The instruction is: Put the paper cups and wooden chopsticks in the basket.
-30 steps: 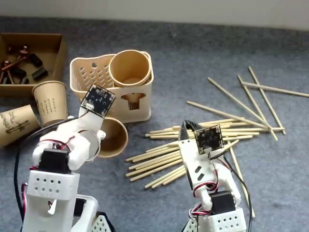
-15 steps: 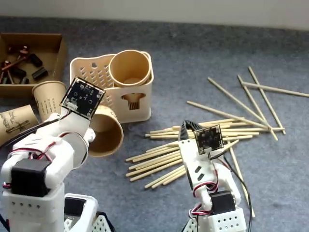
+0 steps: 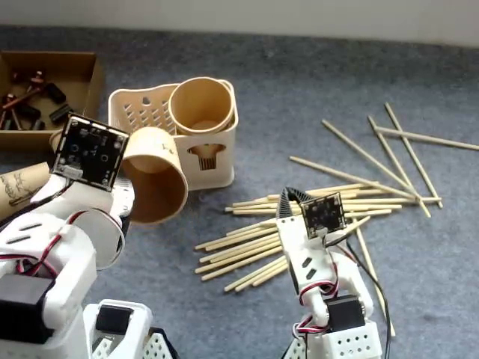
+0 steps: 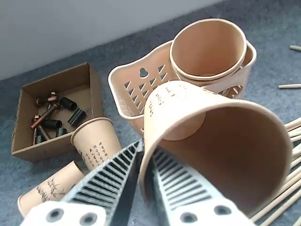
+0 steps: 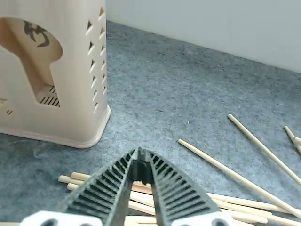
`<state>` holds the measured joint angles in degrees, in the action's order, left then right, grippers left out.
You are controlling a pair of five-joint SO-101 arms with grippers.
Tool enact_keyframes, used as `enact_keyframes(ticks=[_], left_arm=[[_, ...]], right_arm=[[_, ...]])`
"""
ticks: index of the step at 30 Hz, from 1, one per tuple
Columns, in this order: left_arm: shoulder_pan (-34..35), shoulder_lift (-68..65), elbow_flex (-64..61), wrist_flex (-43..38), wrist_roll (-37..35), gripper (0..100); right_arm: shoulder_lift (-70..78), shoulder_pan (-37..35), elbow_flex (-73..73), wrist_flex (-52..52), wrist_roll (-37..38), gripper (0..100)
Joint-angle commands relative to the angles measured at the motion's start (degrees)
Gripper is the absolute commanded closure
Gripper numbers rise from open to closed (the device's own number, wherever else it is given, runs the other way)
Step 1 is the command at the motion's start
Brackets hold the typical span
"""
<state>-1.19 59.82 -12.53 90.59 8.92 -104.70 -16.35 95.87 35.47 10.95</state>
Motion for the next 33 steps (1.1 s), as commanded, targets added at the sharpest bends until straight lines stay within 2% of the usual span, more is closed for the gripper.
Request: enact_keyframes(ticks=[1,6,15,24,33], left_arm=[[-5.32,-0.57,4.26,-0.44,-2.9,99],[-10.15,-1.1,4.26,-4.84,-7.03,99],[-10.07,-13.85,11.56,-8.79,-7.74,99],[-10.24,-29.49,26.86,-8.7,-7.74,99],[-9.98,-40.13,31.96,-8.44,-7.74,99]], right_arm=[[-0.22,0.4,8.4,0.13,-0.35,98.8],[-0.22,0.4,8.4,0.13,-0.35,98.8],[-0.22,0.4,8.4,0.13,-0.26,98.8],[-0.22,0.4,8.4,0.13,-0.26,98.8],[-0.22,0.4,8.4,0.22,-0.26,98.8]])
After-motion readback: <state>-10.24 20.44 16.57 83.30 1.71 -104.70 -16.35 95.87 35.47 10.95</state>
